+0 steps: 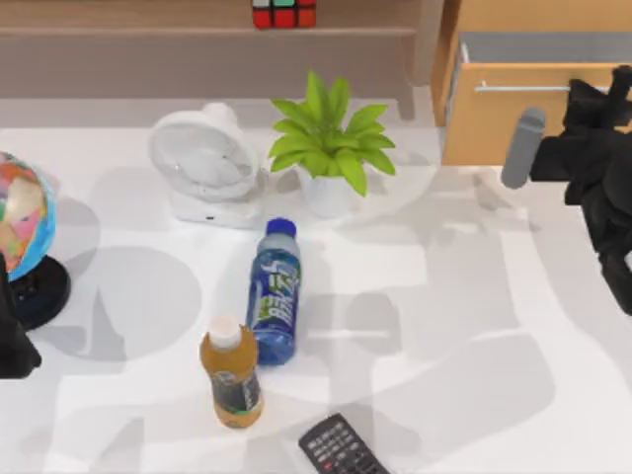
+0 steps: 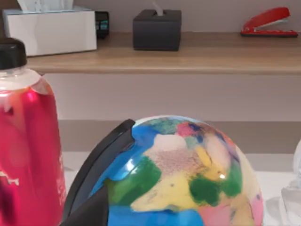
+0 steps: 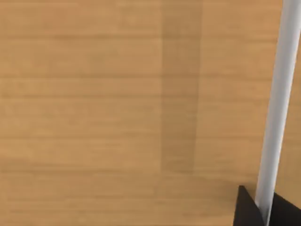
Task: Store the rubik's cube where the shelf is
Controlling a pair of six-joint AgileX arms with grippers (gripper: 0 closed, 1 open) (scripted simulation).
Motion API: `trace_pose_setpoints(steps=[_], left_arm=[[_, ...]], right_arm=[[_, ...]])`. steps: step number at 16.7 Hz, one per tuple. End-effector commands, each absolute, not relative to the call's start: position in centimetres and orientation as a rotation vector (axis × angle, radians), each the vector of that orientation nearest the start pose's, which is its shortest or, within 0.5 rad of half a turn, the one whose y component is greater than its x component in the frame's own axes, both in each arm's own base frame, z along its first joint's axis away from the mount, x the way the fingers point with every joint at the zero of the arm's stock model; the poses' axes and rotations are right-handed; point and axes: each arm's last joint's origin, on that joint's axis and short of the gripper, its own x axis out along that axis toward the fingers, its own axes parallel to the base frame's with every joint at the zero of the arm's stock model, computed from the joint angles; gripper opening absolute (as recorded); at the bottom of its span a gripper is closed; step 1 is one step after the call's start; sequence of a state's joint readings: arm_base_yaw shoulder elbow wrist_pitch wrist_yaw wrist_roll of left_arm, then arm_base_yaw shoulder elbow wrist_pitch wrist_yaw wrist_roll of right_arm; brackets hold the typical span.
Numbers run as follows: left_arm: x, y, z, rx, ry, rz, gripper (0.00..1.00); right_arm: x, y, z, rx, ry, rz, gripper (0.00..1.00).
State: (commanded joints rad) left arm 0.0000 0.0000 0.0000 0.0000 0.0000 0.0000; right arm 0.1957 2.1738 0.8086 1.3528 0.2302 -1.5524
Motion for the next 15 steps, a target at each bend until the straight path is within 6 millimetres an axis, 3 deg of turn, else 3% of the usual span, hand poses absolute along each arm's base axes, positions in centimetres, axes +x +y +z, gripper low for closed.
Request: trace_pose_setpoints(steps=[7, 15], left_arm=[[10.6, -0.1, 16.0, 0.0, 0.0, 0.0, 1.0], [10.6, -0.1, 16.0, 0.0, 0.0, 0.0, 1.0]], right_arm=[[37.9, 7.1, 9.0, -1.565, 0.011, -0.007, 0.0], [42.7, 7.0, 8.7, -1.567, 0.02, 0.001, 0.0]])
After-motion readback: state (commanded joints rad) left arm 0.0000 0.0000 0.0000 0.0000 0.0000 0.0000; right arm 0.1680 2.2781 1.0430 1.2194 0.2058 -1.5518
